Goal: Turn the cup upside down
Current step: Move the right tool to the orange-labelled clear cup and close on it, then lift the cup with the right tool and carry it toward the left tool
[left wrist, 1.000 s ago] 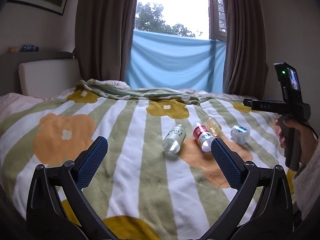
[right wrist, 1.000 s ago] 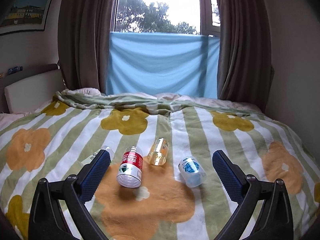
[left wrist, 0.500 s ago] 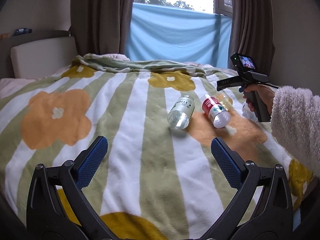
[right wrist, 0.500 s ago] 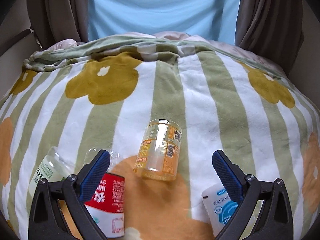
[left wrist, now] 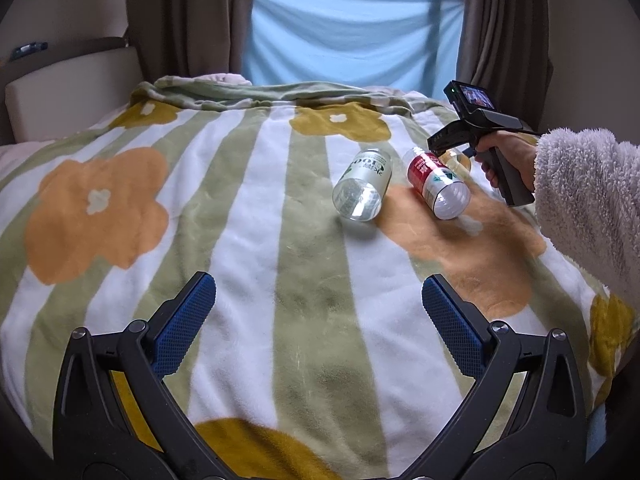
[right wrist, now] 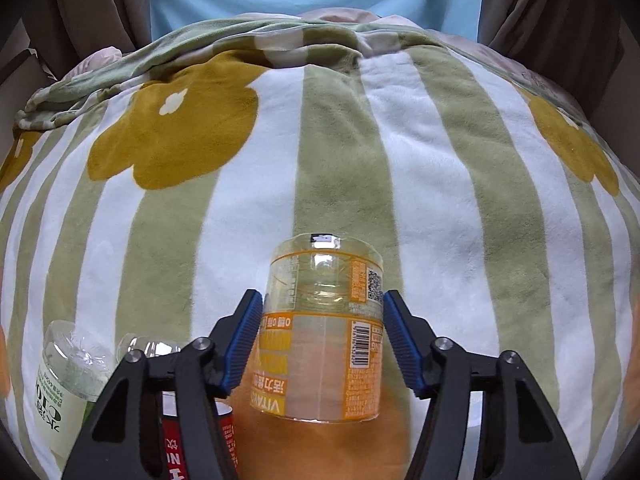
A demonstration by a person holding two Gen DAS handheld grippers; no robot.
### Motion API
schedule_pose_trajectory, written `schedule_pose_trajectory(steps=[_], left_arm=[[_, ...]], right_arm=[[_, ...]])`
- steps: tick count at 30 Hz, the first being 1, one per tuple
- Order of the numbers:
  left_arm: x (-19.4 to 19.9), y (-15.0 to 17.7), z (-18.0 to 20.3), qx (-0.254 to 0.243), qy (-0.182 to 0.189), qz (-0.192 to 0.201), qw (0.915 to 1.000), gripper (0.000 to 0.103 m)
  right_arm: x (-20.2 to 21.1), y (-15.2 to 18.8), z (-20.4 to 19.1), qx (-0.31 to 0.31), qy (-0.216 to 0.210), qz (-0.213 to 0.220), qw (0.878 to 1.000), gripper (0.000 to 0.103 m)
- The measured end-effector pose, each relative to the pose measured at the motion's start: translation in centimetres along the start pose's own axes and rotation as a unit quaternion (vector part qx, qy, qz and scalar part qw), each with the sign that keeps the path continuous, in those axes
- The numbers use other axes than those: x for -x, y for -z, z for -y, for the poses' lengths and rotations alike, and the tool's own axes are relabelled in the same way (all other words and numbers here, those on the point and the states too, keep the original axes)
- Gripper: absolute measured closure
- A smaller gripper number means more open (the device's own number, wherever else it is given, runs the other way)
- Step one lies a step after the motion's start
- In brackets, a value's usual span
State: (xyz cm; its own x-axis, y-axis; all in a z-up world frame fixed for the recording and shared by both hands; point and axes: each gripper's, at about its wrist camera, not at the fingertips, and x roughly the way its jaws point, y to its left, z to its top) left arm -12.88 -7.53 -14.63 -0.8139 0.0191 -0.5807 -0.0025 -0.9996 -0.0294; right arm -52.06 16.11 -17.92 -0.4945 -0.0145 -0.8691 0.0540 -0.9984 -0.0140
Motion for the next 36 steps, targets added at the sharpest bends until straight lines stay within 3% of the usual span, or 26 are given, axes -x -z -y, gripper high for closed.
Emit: schedule_pose_trajectory(steps=[8, 15, 19, 25, 31, 36], left_arm=[[0.7, -0.3, 0.1, 0.000, 0.001, 0.004, 1.0000, 0.000], [2.9, -0.7, 0.3, 0.005, 0.009, 0.021, 0.9997, 0.000], [3.9, -0.9, 0.0, 0.022, 0.019, 0.017, 0.9994, 0.000], [6.0, -0.6, -0.4, 0.041, 0.027, 0.021, 0.9986, 0.000], [7.4, -0.5, 0.0, 0.044, 0.035, 0.023, 0.9981, 0.000], [9.0, -0.5, 0.9, 0.034, 0.024, 0.031, 0.9987, 0.000]], right_arm=[[1.7, 0.2, 0.6, -0.017, -0.014, 0.019, 1.000, 0.047], [8.7, 2.6, 0.9, 0.005, -0.035, 0.056, 0.998, 0.048], [13.7, 7.0, 1.1, 0.010, -0.055, 0.066, 0.996, 0.048], [18.7, 16.2, -0.2, 0.041, -0.054, 0.080, 0.994, 0.048], [18.6, 22.8, -2.0, 0.023, -0.105, 0.050, 0.993, 0.048], [16.9, 24.5, -3.8, 0.011, -0.113, 0.042, 0.993, 0.048]])
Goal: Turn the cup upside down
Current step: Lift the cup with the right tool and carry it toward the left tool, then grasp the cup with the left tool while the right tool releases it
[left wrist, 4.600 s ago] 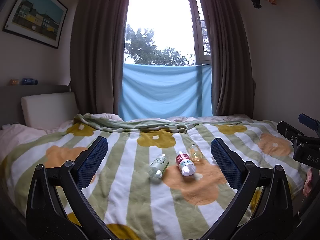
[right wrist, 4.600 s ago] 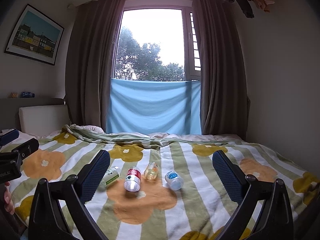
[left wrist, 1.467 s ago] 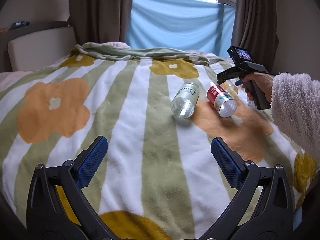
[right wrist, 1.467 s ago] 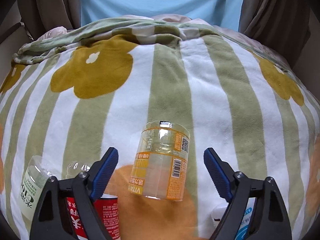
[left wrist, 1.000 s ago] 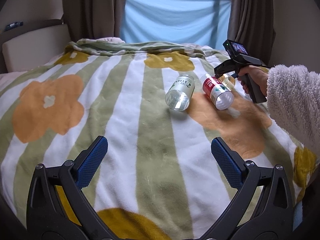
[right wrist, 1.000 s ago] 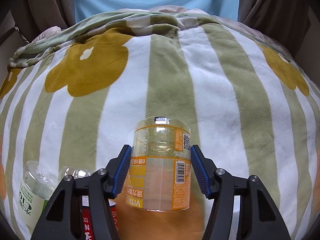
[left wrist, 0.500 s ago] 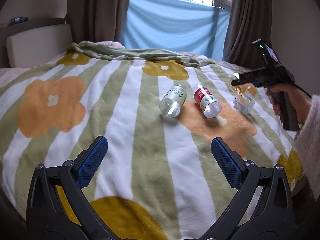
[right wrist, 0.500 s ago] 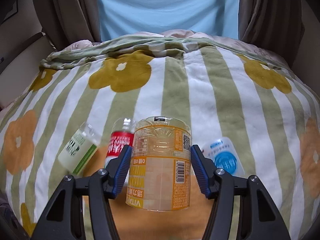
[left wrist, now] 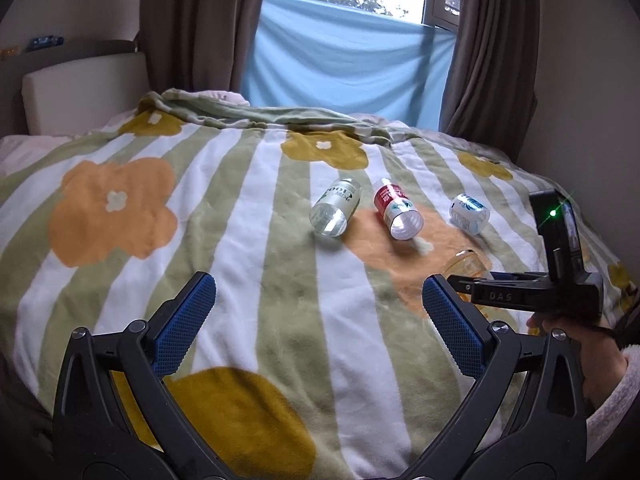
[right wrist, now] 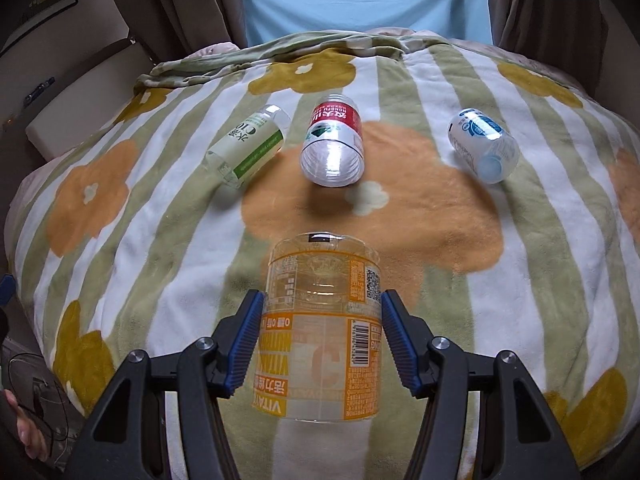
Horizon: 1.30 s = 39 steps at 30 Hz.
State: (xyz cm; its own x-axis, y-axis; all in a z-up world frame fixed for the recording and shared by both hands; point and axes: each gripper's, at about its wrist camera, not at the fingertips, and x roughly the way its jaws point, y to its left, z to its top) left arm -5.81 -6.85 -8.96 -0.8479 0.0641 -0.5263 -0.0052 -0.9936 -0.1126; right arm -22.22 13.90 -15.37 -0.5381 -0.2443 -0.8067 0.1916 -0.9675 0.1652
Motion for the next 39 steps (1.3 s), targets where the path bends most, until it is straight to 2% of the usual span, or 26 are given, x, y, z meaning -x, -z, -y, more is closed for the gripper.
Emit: schedule_pose_trajectory(steps=[8, 12, 17, 18, 20, 24, 25, 26, 27, 32, 36, 37, 39], left_arm=[[1.4, 0.2, -0.1, -0.009, -0.013, -0.001, 0.9999, 0.000], [1.3, 0.1, -0.1, -0.010, -0.014, -0.003, 0.9999, 0.000], [1.3, 0.2, 0.1, -0.015, -0.019, -0.003, 0.9997, 0.000], [1.3, 0.2, 0.1, -0.015, -0.020, -0.003, 0.9997, 0.000], [1.2, 0.3, 0.2, -0.012, -0.021, -0.007, 0.9997, 0.000], [1.0, -0.3, 0.8, -0.015, -0.024, -0.016, 0.9995, 0.000], [0.9, -0.6, 1.1, -0.018, -0.026, -0.020, 0.9993, 0.000], [0.7, -1.0, 1.5, -0.022, -0.027, -0.024, 0.9991, 0.000], [0.4, -1.4, 1.9, -0.023, -0.025, -0.028, 0.9990, 0.000], [-3.3, -3.2, 4.3, -0.020, 0.023, -0.082, 0.9961, 0.000], [-7.1, -4.6, 7.6, -0.040, 0.041, -0.136, 0.9891, 0.000], [-8.4, -4.7, 8.6, -0.046, 0.053, -0.162, 0.9843, 0.000], [-11.5, -4.6, 10.4, -0.040, 0.092, -0.230, 0.9680, 0.000]], right_arm=[[-3.2, 1.0, 0.5, -0.032, -0.006, -0.025, 0.999, 0.048], [-3.5, 1.2, 0.6, -0.038, -0.008, -0.028, 0.999, 0.047], [-3.5, 1.0, 0.8, -0.043, -0.031, -0.035, 0.998, 0.045], [-3.4, 1.0, 0.9, -0.047, -0.030, -0.037, 0.998, 0.041], [-2.7, 1.0, 1.1, -0.048, -0.034, -0.025, 0.998, 0.024], [0.1, 0.8, 1.5, -0.012, -0.029, -0.002, 0.999, 0.019], [1.0, 0.8, 1.7, -0.003, -0.034, 0.003, 0.999, 0.007], [2.1, 0.9, 1.9, 0.005, -0.038, 0.014, 0.999, 0.000], [3.1, 1.1, 2.1, 0.013, -0.042, 0.028, 0.999, 0.000], [7.2, 2.4, 3.1, 0.050, -0.038, 0.096, 0.993, 0.000], [9.7, 4.5, 4.2, 0.074, -0.026, 0.161, 0.984, 0.000], [10.0, 5.1, 4.5, 0.077, -0.018, 0.163, 0.983, 0.000], [10.7, 6.2, 5.2, 0.068, -0.001, 0.183, 0.981, 0.000]])
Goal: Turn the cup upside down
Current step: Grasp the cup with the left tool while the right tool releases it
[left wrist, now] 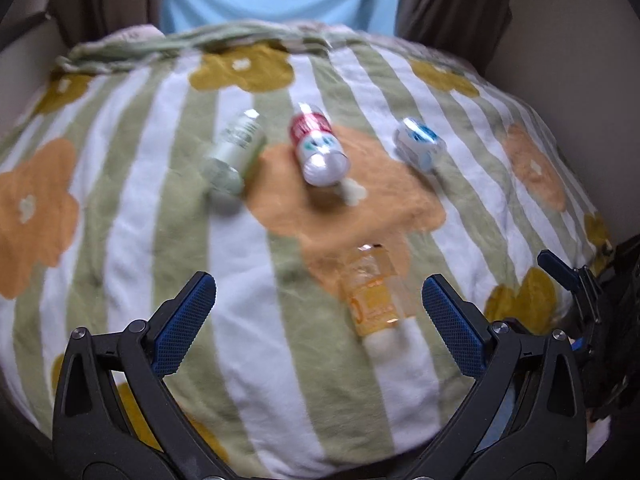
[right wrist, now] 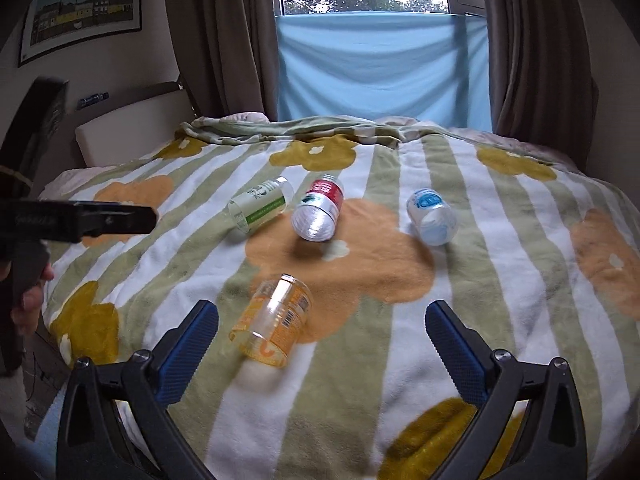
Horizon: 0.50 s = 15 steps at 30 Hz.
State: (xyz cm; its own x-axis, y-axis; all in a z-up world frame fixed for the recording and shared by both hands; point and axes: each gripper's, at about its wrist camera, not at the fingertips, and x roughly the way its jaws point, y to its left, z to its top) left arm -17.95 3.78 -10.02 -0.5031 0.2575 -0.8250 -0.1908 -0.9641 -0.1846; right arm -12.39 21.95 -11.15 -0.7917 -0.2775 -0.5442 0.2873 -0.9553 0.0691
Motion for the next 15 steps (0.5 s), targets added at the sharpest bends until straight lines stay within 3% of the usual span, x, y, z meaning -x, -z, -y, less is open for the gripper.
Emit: schedule_pose_trajectory(steps=[2, 7, 12, 15], left_arm=[[-3.1, -1.0, 0.6, 0.021, 0.023, -0.052, 0.9982, 0.000], [-9.6, -2.4, 1.8, 0.035, 0.006, -0.162, 0.9861, 0.001], [-14.0, -3.0, 2.7, 0.031, -0.037, -0.236, 0.9707, 0.004], [-15.9, -2.5, 3.0, 0.048, -0.027, -0.277, 0.9594, 0.010]], right_arm=[[0.9, 0.9, 0.8, -0.019, 0.001, 0.027, 0.999, 0.000], [0.9, 3.3, 1.9, -0.038, -0.014, 0.035, 0.999, 0.000], [1.1, 4.2, 2.5, -0.045, -0.033, 0.045, 0.997, 0.000], [1.0, 4.3, 2.9, -0.050, -0.035, 0.050, 0.997, 0.000]])
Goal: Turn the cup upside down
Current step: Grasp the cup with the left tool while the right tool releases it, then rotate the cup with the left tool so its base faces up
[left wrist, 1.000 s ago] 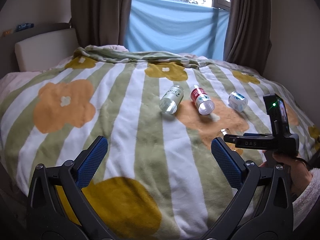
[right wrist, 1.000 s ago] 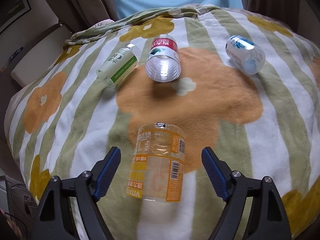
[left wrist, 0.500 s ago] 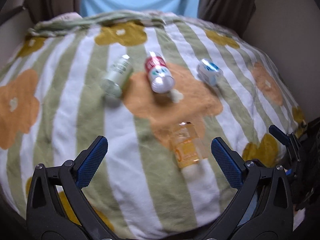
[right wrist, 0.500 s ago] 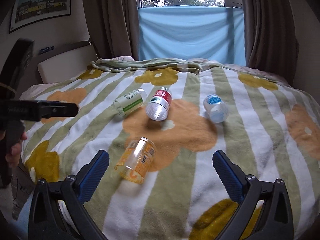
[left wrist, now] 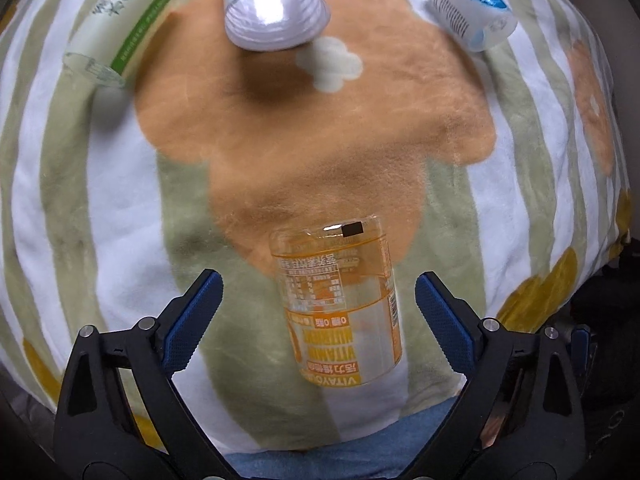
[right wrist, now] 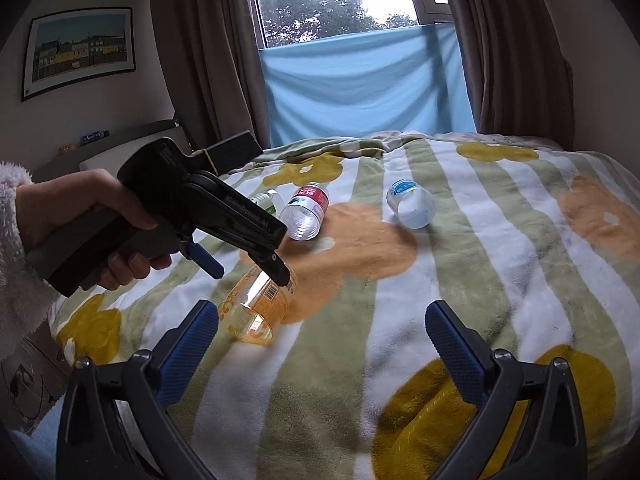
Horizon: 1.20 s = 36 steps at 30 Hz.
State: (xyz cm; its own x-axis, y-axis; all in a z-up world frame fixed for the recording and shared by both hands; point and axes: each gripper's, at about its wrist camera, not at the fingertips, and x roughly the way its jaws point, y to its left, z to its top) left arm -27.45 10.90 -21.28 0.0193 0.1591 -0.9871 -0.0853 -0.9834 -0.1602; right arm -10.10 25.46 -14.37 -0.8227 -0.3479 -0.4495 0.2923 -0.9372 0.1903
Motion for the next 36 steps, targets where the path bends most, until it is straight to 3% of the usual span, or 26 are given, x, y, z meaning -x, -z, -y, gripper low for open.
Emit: schedule_pose_trajectory(steps=[6, 13, 18, 23, 26, 32, 34, 36], left_arm=[[-1.5, -0.5, -0.5, 0.038, 0.002, -0.022, 0.9990, 0.015], [-2.1, -0.5, 0.2, 0.045, -0.001, -0.028, 0.9986, 0.017], [-2.9, 0.0, 0.7, 0.052, 0.010, -0.034, 0.9980, 0.036], [-3.4, 0.1, 0.4, 0.065, 0.020, -0.035, 0.9971, 0.046], [-3.2, 0.4, 0.5, 0.063, 0.028, -0.026, 0.9973, 0.047], [-0.8, 1.9, 0.0, 0.057, 0.051, 0.018, 0.9969, 0.047], [1.0, 2.7, -0.1, 0.043, 0.057, 0.060, 0.9956, 0.047], [3.0, 3.7, -0.3, 0.033, 0.054, 0.129, 0.9897, 0.047]], right_arm=[[0.3, 0.2, 0.5, -0.005, -0.008, 0.005, 1.000, 0.000], [0.3, 0.5, 0.7, -0.005, -0.006, 0.000, 1.000, 0.000], [0.1, 0.7, 0.5, -0.003, -0.004, -0.006, 1.000, 0.000], [0.1, 0.8, 0.5, -0.001, -0.004, -0.007, 1.000, 0.000], [0.1, 0.8, 0.5, -0.001, -0.005, -0.007, 1.000, 0.000], [0.1, 0.9, 0.1, 0.009, -0.004, -0.009, 1.000, 0.000], [0.0, 0.9, 0.0, 0.013, -0.004, -0.011, 1.000, 0.000], [-0.2, 0.9, 0.0, 0.011, -0.009, -0.012, 1.000, 0.000]])
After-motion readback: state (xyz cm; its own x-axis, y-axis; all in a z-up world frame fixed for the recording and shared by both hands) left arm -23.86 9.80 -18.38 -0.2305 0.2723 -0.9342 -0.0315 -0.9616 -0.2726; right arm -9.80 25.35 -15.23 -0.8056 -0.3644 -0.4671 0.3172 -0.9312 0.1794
